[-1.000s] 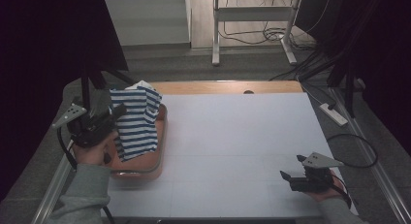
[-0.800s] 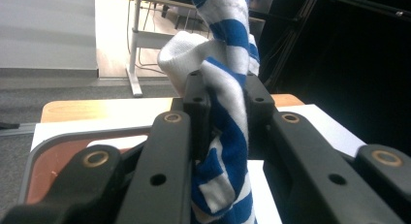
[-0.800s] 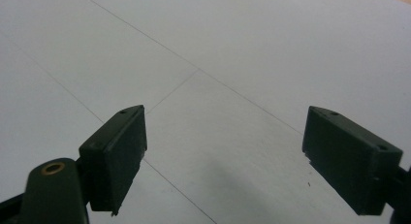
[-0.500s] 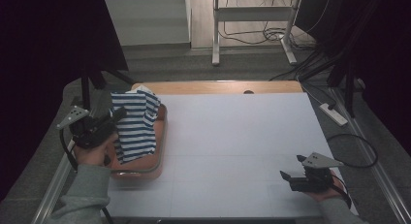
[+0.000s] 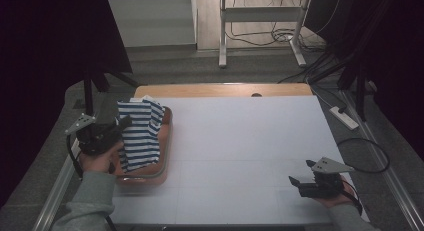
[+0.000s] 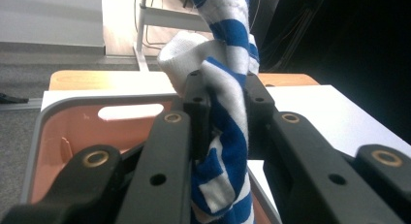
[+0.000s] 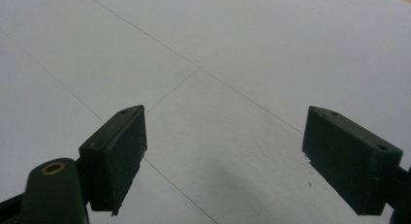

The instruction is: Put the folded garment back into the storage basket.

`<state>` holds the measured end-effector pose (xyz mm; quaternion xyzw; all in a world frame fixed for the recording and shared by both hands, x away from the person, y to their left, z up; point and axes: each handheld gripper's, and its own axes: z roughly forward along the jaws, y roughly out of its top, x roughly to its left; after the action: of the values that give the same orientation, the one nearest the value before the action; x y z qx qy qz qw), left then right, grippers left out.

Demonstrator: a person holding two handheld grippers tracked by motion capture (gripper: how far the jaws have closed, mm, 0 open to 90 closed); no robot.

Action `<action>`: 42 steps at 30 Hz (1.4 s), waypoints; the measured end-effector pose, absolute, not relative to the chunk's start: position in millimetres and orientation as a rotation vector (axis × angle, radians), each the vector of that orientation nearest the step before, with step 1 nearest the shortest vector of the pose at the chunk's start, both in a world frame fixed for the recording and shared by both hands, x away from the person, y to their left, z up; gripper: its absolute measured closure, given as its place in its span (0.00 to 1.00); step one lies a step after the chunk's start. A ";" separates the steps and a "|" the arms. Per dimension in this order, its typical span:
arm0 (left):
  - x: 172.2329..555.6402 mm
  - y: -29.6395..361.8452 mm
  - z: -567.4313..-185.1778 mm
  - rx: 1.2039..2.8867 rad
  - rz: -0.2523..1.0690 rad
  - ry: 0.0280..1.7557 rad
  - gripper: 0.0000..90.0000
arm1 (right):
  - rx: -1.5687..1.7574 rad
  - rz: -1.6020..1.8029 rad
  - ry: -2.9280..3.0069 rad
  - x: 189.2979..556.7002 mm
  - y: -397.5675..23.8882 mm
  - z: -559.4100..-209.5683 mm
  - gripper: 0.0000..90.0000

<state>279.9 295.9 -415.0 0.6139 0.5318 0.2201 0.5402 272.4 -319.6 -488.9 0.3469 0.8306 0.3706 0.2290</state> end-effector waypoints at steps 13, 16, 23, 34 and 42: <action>290.2 290.1 -434.0 1.498 0.476 1.303 0.85 | 0.954 1.020 2.286 272.6 -319.8 -489.0 0.19; 293.6 289.9 -438.7 1.516 0.473 1.319 0.85 | 0.954 1.018 2.288 272.6 -319.9 -489.1 0.19; 303.3 290.4 -453.9 1.556 0.442 1.371 0.85 | 0.955 1.017 2.289 272.8 -319.9 -489.4 0.19; 315.1 293.6 -465.6 1.616 0.407 1.457 0.85 | 0.956 1.016 2.291 273.1 -319.7 -490.0 0.19; 322.0 293.1 -468.7 1.632 0.390 1.494 0.84 | 0.956 1.015 2.291 273.1 -319.7 -490.0 0.19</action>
<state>322.0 293.1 -468.7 0.6549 0.5995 0.1564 0.4328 273.1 -319.7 -490.0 0.3471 0.8318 0.3684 0.2278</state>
